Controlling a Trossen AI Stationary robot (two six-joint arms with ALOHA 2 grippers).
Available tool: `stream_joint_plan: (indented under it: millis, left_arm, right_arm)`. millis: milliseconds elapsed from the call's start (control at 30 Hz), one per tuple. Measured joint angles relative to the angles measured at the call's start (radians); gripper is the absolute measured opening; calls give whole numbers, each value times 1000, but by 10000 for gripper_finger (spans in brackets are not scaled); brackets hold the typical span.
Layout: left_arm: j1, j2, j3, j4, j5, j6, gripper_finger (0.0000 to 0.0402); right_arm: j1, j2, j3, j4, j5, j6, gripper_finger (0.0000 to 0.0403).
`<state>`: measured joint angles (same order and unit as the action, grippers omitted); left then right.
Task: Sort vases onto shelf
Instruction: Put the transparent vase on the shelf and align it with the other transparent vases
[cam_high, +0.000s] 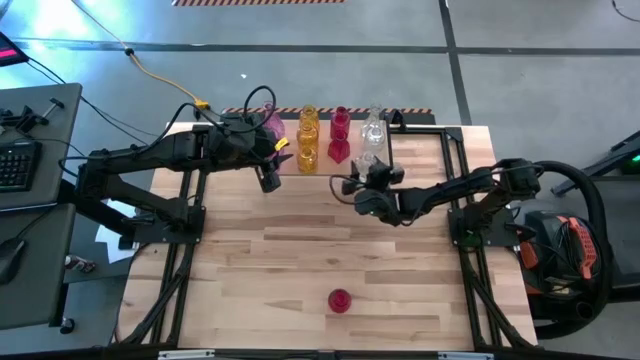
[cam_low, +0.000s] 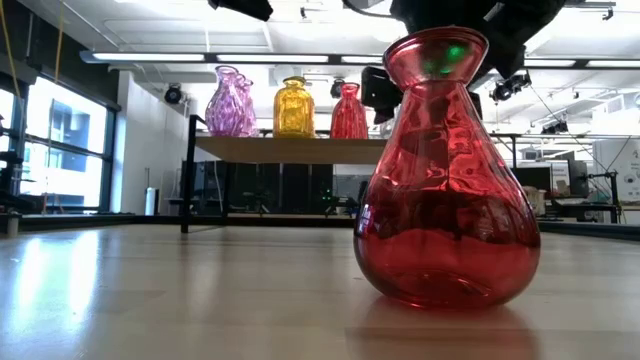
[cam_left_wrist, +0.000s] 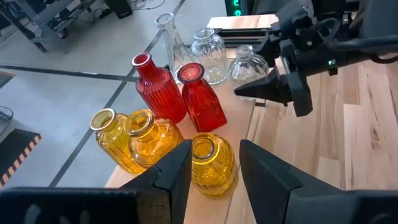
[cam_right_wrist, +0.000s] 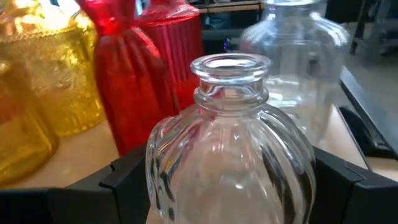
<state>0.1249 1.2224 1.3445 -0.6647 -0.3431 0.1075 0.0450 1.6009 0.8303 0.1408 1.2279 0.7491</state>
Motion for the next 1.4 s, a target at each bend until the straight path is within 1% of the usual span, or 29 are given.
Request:
stream_joint_plan:
  millis: [67, 133, 267, 667, 1000, 1067, 1167, 1267, 1400]
  left_arm:
    - [0, 0, 0, 0, 0, 1, 127]
    - [0, 0, 0, 0, 0, 1, 127]
    - [0, 0, 0, 0, 0, 1, 127]
    - [0, 0, 1, -7, 9, 1, 127]
    - [0, 0, 1, -22, 10, 1, 127]
    - [0, 0, 1, -22, 10, 1, 127]
    - [0, 0, 1, -22, 10, 1, 127]
    - [0, 0, 1, -22, 10, 1, 127]
    - [0, 0, 1, -22, 10, 1, 127]
  right_arm:
    - [-5, -1, 1, -33, 7, 63, 291]
    - [-7, -1, 1, -44, 12, 82, 291]
    - [-6, -1, 1, -46, 18, 80, 291]
    - [-25, -1, 1, -44, -11, 43, 291]
    - [-41, -2, 1, -15, -63, 30, 292]
    - [-41, -2, 2, -1, -87, 14, 292]
    - [-43, -2, 2, -1, -92, -8, 292]
    - [-52, -2, 2, 4, -102, -21, 302]
    - [-59, 4, -3, -11, -136, -29, 332]
